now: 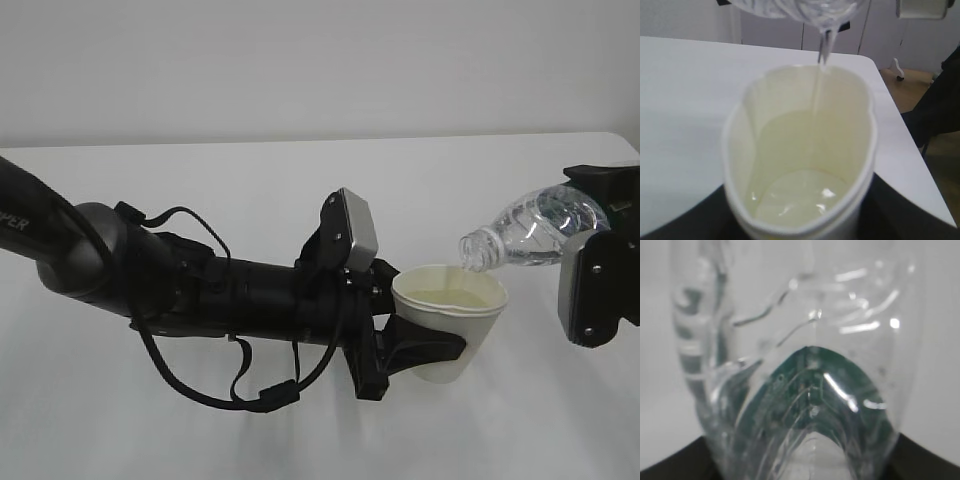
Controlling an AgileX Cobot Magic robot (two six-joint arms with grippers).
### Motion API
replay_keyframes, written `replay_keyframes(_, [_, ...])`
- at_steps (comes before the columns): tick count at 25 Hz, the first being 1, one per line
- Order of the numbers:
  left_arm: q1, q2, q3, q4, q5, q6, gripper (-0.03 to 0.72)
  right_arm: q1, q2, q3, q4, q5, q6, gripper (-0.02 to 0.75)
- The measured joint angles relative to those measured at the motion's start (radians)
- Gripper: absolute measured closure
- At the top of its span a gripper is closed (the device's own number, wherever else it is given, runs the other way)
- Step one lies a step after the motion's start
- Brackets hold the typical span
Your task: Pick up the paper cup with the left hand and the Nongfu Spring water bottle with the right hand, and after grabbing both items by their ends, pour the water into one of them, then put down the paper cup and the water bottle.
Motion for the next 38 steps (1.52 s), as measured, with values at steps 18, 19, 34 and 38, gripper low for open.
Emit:
replay_keyframes(18, [0.0,0.0,0.0,0.0,0.0,0.0,0.307,0.0,0.0,0.0,-0.008,-0.001,0.0,0.335])
replay_keyframes(19, [0.0,0.0,0.0,0.0,0.0,0.0,0.307,0.0,0.0,0.0,-0.01,-0.001,0.0,0.335])
replay_keyframes(34, [0.0,0.0,0.0,0.0,0.0,0.0,0.307,0.0,0.0,0.0,-0.014,-0.001,0.0,0.334])
replay_keyframes(38, [0.0,0.0,0.0,0.0,0.0,0.0,0.307,0.0,0.0,0.0,-0.014,-0.001,0.0,0.335])
